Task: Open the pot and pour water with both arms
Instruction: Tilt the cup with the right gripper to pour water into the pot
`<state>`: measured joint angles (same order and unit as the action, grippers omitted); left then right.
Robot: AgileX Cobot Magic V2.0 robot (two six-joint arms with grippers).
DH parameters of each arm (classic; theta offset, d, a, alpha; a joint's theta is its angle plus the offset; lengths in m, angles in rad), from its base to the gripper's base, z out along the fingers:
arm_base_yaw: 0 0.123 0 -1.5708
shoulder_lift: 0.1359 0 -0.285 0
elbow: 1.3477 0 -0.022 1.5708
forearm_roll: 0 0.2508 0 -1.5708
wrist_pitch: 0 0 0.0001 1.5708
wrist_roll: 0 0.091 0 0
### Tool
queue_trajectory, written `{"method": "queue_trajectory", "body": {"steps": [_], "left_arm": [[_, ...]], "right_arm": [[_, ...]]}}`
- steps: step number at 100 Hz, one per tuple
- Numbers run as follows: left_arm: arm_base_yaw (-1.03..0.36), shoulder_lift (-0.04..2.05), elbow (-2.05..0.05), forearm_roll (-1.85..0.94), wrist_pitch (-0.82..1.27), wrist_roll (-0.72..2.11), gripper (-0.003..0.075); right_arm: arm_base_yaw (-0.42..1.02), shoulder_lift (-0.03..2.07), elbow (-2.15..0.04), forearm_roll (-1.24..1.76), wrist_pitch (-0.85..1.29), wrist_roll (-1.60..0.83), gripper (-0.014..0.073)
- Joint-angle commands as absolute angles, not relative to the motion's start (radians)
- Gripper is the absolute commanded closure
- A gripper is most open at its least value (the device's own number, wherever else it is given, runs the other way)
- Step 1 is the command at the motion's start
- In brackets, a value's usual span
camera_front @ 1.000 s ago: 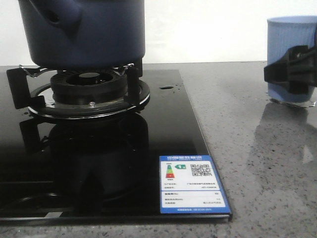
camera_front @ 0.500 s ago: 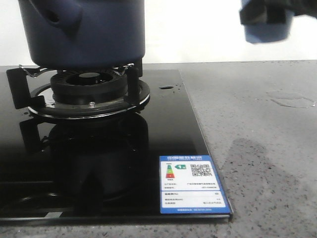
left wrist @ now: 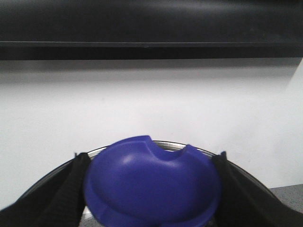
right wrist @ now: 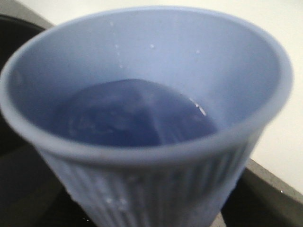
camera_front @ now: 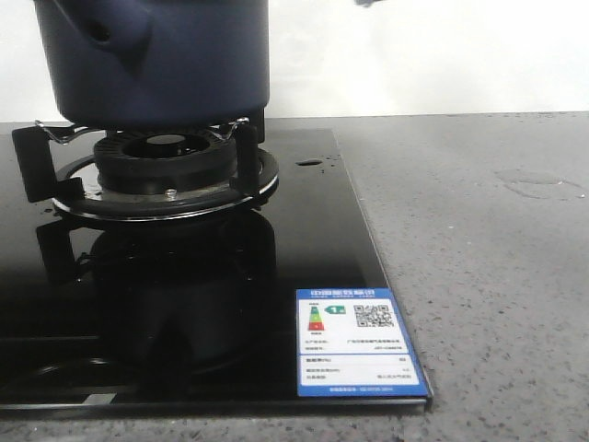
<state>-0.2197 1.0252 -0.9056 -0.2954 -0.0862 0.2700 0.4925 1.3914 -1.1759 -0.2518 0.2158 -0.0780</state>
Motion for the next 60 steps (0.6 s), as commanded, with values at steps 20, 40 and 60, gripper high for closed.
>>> {"method": "queue_trajectory", "body": {"steps": [20, 40, 60], "left_arm": [[-0.215, 1.000, -0.940, -0.292, -0.191, 0.268, 0.0350], [-0.215, 1.000, -0.940, -0.292, -0.191, 0.268, 0.0349], [-0.215, 1.000, -0.940, -0.292, -0.191, 0.268, 0.0350]], "right_arm": [[0.550, 1.476, -1.443, -0.389, 0.404, -0.078, 0.0249], [0.578, 1.535, -1.567, -0.454, 0.540, -0.114, 0.0249], [0.630, 1.559, -1.593, -0.502, 0.566, -0.195, 0.0249]]}}
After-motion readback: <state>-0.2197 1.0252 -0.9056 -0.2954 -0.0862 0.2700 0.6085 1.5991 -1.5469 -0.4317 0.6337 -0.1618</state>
